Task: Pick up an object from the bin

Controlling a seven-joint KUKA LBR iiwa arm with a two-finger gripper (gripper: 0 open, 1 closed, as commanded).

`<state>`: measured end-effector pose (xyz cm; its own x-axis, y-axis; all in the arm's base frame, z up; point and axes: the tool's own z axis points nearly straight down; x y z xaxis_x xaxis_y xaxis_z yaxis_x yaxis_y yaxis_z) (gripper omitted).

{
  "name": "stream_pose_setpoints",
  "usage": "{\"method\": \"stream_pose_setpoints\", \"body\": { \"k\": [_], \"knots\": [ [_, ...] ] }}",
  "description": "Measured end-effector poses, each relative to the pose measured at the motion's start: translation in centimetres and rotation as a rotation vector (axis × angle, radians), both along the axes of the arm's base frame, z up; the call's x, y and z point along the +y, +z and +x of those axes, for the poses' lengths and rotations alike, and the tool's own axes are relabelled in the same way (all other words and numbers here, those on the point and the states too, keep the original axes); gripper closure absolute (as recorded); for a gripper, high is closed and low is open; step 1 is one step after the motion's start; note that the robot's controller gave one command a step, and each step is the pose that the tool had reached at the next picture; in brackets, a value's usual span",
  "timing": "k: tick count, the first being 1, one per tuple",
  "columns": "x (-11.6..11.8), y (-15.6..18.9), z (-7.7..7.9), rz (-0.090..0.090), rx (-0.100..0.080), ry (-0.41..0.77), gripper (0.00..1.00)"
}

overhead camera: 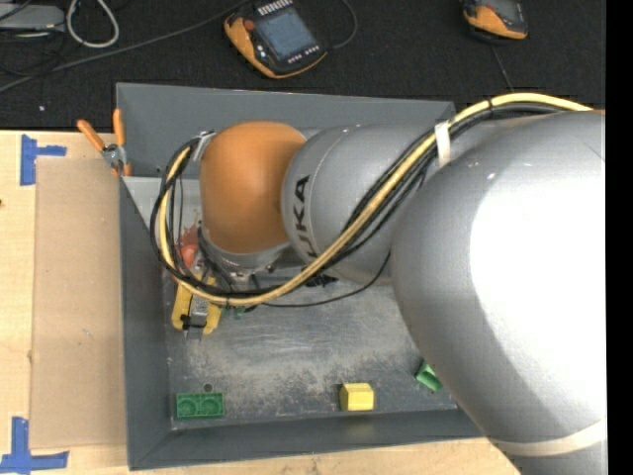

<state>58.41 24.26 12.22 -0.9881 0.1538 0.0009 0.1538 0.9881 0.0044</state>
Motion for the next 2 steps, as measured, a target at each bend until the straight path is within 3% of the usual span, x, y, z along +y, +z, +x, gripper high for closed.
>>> {"method": "stream_pose_setpoints", "body": {
  "k": [1, 2],
  "knots": [
    [-0.1, 3.0, -0.1, -0.002, 0.006, 0.000, 1.00],
    [0.0, 6.2, 0.1, 0.001, -0.001, 0.000, 1.00]
  ]
}}
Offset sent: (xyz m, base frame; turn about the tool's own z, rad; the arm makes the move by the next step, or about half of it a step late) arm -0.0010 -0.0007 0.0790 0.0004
